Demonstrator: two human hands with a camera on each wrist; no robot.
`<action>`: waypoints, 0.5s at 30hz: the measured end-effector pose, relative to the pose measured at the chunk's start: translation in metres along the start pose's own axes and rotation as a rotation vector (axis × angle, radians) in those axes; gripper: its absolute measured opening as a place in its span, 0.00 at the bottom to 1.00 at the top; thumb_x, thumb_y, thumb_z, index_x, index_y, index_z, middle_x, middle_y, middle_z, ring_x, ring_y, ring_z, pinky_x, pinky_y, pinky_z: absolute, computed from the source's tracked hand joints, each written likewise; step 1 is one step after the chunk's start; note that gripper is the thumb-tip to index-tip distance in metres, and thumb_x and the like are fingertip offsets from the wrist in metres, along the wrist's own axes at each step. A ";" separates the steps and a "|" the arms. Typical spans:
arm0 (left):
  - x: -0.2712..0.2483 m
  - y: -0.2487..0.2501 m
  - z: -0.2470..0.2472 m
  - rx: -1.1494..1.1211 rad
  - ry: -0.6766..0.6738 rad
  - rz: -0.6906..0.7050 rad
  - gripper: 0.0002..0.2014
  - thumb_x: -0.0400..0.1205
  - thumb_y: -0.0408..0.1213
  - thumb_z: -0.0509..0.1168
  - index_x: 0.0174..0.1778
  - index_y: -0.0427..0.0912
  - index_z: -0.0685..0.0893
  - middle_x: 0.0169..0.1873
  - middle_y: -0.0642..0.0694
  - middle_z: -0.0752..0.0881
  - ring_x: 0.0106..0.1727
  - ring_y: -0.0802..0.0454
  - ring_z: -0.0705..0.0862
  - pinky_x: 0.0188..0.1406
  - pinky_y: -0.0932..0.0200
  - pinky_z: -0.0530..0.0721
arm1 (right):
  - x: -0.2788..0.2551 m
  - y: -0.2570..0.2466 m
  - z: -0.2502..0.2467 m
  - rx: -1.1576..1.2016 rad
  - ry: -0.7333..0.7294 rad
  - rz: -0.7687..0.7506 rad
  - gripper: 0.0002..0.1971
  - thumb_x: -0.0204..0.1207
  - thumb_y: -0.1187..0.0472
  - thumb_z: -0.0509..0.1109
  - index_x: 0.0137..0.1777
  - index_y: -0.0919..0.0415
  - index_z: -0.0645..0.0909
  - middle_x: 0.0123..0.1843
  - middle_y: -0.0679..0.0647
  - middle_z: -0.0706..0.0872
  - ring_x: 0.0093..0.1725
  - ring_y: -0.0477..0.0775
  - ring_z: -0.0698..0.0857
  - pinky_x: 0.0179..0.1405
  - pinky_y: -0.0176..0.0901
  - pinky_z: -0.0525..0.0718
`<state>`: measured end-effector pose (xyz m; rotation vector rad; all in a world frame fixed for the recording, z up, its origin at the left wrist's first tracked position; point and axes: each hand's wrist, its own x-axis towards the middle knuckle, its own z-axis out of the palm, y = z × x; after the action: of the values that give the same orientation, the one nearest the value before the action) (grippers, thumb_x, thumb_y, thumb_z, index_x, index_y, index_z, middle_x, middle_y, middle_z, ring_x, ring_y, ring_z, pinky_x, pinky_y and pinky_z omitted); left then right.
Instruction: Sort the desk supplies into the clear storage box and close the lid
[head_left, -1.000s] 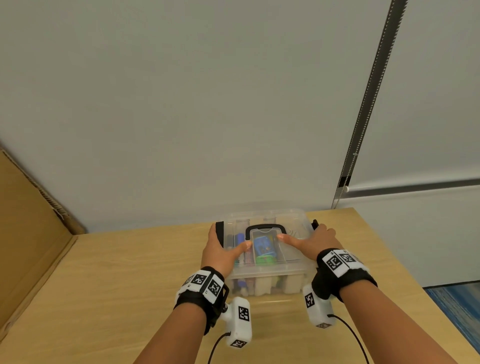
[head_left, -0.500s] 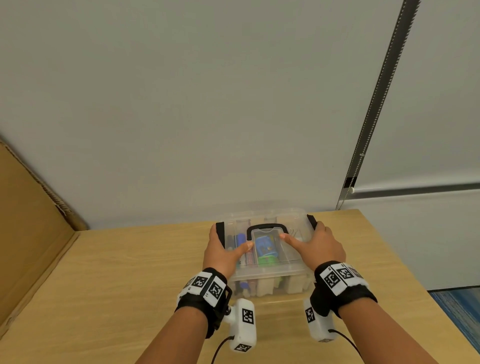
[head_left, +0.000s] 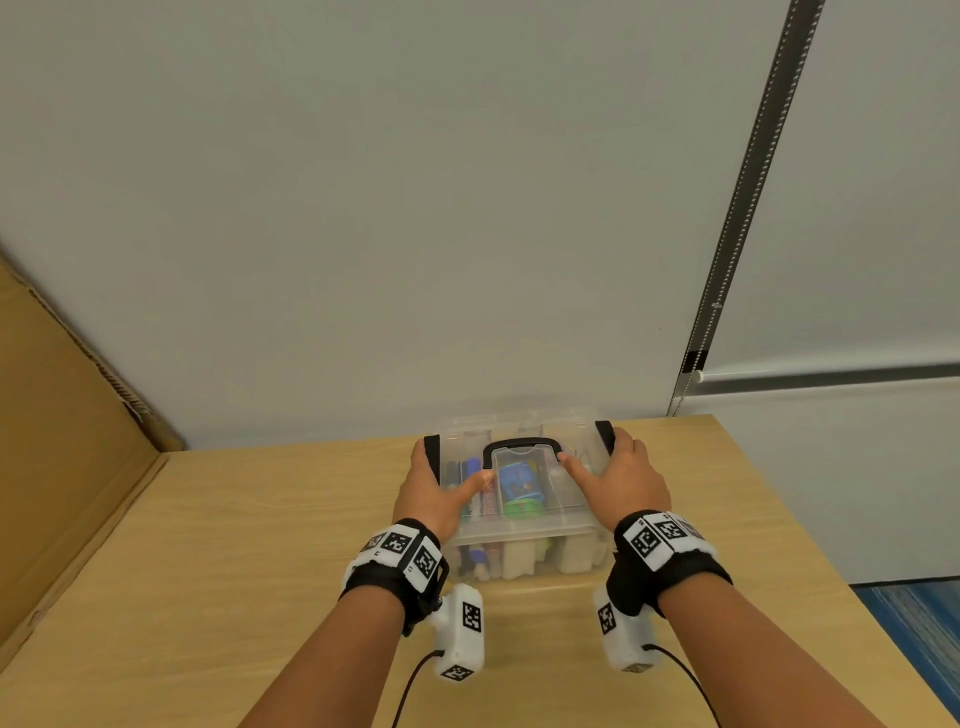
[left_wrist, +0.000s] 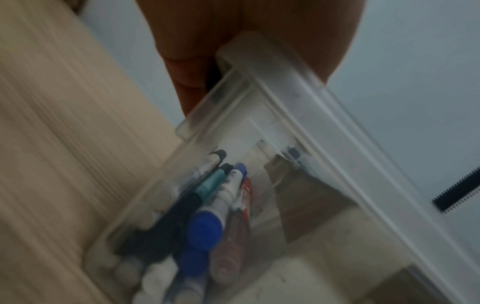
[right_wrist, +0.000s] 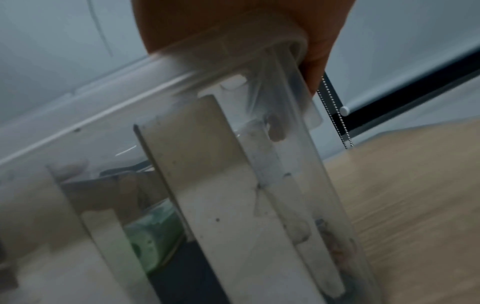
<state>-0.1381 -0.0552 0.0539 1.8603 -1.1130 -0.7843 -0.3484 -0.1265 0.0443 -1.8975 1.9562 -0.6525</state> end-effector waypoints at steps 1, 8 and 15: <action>0.000 0.000 -0.001 0.041 -0.007 0.003 0.47 0.64 0.64 0.74 0.76 0.51 0.61 0.67 0.48 0.80 0.62 0.47 0.82 0.63 0.48 0.82 | -0.001 0.002 0.000 0.046 0.008 0.000 0.41 0.73 0.33 0.64 0.79 0.58 0.61 0.73 0.58 0.73 0.65 0.62 0.81 0.55 0.52 0.82; -0.008 -0.003 -0.013 0.446 -0.077 0.014 0.50 0.70 0.75 0.54 0.82 0.50 0.47 0.74 0.42 0.74 0.67 0.43 0.81 0.60 0.46 0.84 | -0.004 0.007 -0.001 0.142 -0.022 -0.002 0.33 0.79 0.43 0.61 0.81 0.55 0.60 0.75 0.56 0.72 0.66 0.62 0.80 0.59 0.54 0.80; -0.037 -0.020 -0.054 0.536 -0.267 0.017 0.37 0.81 0.65 0.47 0.83 0.48 0.54 0.75 0.44 0.74 0.72 0.46 0.76 0.71 0.50 0.73 | -0.013 0.002 -0.009 0.017 -0.068 -0.014 0.32 0.81 0.44 0.57 0.81 0.56 0.57 0.80 0.58 0.64 0.73 0.65 0.72 0.67 0.58 0.75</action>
<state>-0.1015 0.0013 0.0656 2.2192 -1.6294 -0.7925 -0.3542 -0.1126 0.0498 -1.8999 1.8910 -0.5991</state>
